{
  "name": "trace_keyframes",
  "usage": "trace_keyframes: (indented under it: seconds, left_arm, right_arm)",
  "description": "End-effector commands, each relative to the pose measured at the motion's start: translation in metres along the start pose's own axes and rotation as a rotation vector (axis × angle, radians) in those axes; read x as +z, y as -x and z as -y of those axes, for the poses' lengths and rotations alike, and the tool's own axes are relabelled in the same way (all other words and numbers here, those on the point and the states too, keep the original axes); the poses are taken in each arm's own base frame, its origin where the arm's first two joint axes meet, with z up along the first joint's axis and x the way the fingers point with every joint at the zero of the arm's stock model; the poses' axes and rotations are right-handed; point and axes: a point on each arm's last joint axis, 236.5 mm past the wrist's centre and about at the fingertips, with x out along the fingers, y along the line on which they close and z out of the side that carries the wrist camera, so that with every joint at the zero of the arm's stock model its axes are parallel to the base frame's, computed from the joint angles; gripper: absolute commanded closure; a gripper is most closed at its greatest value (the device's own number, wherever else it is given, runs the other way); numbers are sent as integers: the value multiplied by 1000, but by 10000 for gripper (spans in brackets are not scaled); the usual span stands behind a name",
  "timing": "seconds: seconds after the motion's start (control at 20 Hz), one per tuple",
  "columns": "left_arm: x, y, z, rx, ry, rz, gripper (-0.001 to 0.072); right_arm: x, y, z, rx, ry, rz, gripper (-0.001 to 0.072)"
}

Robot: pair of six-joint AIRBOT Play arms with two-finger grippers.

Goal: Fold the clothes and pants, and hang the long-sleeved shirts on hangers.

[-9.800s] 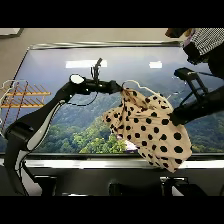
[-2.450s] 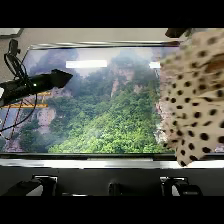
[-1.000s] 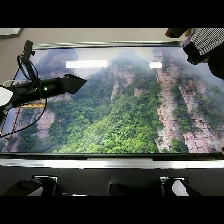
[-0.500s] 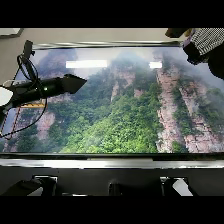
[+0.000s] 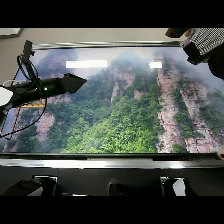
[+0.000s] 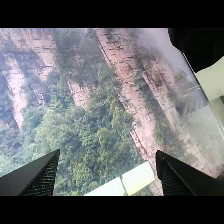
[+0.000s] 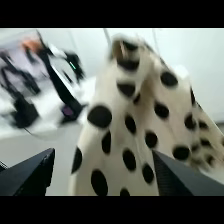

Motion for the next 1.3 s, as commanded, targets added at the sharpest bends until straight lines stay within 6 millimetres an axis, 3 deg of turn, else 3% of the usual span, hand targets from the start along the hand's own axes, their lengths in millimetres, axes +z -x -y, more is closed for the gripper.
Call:
trace_keyframes:
  seconds: [0.0, 0.1, 0.2, 0.3, 0.35, 0.45, 0.55, 0.6, 0.65, 0.7, 0.8, 0.85, 0.9, 0.95, 1.05, 1.25]
  left_arm:
    - [0, 0, 1, -2, 25, -2, 1]
    - [-2, 0, 1, -3, 101, -10, 1]
    - [-2, 1, 0, -1, 107, -8, 0]
    - [-1, 1, -2, 3, 108, -6, 0]
    - [-1, 1, -2, 6, 102, -6, 0]
    - [-2, 6, -8, 39, 60, -10, 0]
    - [-8, 15, -23, 123, -39, -38, 1]
    - [-12, 20, -32, 171, -92, -59, 2]
    - [-17, 25, -40, 208, -127, -87, 4]
    - [-25, 30, -48, 246, -162, -128, 88]
    - [-46, 41, -70, 330, -219, -238, 322]
    - [-54, 47, -81, 374, -245, -286, 544]
    - [-58, 52, -92, 417, -273, -314, 678]
    - [-58, 55, -99, 446, -291, -322, 679]
    - [-57, 62, -114, 509, -333, -337, 680]
    - [-55, 72, -133, 590, -383, -368, 677]
  right_arm:
    - [71, 69, -38, 278, -204, 170, 39]
    - [63, 79, -88, 500, -344, 97, 38]
    - [22, 85, -157, 767, -391, -99, 40]
    - [-43, 116, -224, 1094, -282, -334, 49]
    - [-79, 134, -245, 1207, -224, -458, 57]
    - [-186, 181, -274, 1353, 17, -786, 57]
    - [-285, 221, -266, 1342, 363, -1045, 60]
    - [-327, 237, -253, 1263, 542, -1153, 132]
    - [-354, 254, -243, 1225, 692, -1193, 158]
    - [-371, 278, -239, 1249, 802, -1201, 160]
    - [-398, 332, -219, 1320, 986, -1263, 165]
    - [-408, 353, -208, 1352, 1050, -1297, 251]
    - [-417, 372, -197, 1391, 1109, -1315, 446]
    - [-425, 385, -190, 1418, 1144, -1325, 669]
    - [-436, 398, -182, 1438, 1155, -1361, 684]
    - [-440, 399, -184, 1442, 1139, -1361, 684]
